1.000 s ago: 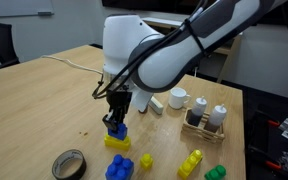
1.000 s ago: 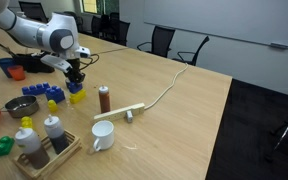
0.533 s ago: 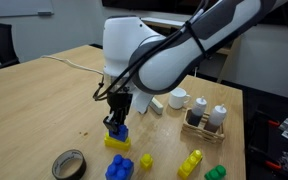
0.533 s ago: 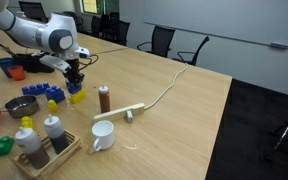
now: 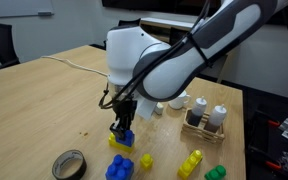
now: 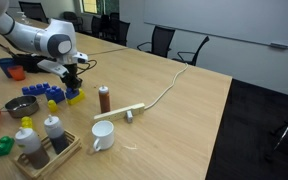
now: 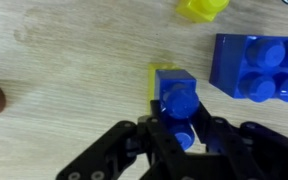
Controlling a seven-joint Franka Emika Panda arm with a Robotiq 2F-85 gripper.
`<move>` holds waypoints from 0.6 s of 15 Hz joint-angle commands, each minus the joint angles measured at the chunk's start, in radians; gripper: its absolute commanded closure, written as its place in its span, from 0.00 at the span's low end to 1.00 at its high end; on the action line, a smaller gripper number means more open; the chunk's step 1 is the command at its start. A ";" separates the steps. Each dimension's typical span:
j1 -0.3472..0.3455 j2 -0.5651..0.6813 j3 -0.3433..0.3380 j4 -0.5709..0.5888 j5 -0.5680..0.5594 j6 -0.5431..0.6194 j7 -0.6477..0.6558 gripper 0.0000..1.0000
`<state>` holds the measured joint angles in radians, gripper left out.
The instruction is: Take the blue legos at the right of the yellow legos and put on the yellow legos farthest from you
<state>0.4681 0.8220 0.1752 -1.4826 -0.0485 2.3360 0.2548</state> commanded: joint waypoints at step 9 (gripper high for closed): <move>0.040 -0.005 -0.089 -0.089 -0.038 0.179 0.120 0.90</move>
<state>0.4785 0.8148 0.1347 -1.5172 -0.0540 2.4422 0.3243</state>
